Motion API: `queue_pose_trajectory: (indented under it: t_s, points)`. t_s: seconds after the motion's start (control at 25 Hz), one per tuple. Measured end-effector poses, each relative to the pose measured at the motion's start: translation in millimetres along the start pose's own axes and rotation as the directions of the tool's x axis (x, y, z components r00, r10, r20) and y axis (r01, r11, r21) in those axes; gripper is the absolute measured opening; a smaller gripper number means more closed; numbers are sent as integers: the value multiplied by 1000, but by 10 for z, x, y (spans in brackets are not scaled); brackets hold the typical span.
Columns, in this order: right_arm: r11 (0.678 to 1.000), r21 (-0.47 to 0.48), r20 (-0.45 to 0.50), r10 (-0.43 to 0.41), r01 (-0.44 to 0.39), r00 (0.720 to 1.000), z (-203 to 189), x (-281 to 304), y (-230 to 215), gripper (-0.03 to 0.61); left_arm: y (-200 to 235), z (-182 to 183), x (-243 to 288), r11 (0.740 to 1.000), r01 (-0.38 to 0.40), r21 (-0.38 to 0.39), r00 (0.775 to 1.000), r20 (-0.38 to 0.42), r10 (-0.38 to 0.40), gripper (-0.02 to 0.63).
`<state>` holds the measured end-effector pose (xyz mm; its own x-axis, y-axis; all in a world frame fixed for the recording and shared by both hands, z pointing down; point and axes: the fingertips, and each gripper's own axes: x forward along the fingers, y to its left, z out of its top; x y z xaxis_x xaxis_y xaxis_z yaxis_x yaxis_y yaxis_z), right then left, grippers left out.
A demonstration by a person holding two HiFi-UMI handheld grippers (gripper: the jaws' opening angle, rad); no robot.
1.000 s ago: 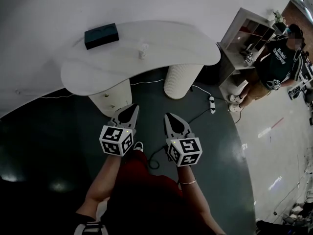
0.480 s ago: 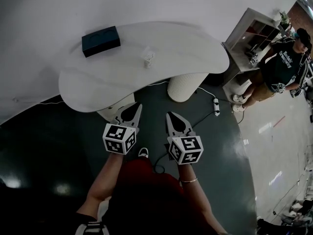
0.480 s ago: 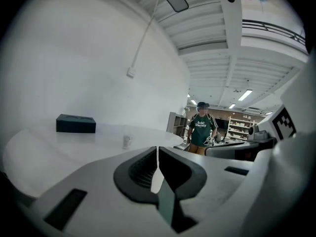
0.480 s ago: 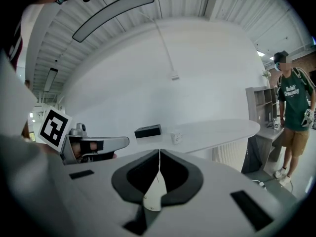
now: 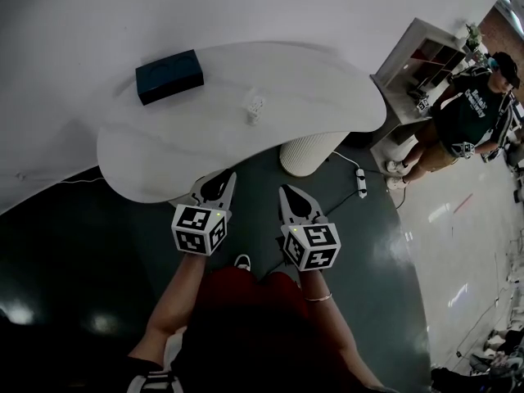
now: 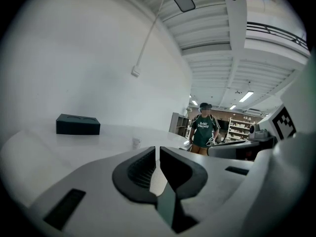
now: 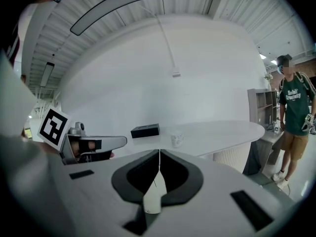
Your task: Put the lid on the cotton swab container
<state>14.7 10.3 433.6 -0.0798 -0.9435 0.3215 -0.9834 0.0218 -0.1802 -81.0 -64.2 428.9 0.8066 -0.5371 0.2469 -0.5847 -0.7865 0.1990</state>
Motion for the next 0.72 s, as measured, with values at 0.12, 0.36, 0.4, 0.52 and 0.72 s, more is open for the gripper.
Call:
queue_pose_trajectory:
  t_s: [0.12,0.36,0.4,0.52,0.72]
  points:
    - [1000,-3,-7,-1,1,1000,8,54,15,17,58,-3,7,1000,-7,1,1000,-6,7,28]
    - [1000,-6,-17,-2,2,1000,11,147,53,17,140,-12,26,1000,-13,10,1000,-15,13,28]
    - [1000,-7,-21,0,0,1000,5,158,55,17,151,-12,31,1000,-14,8,1000,-15,14,29]
    - [1000,-8,-30,1,-1,1000,-9,175,25,17,159,0,58,1000,-16,-5,1000,-13,16,28]
    - [1000,-7,-31,4,-4,1000,11,273,-51,17,201,9,159,1000,-18,-3,1000,-19,18,29]
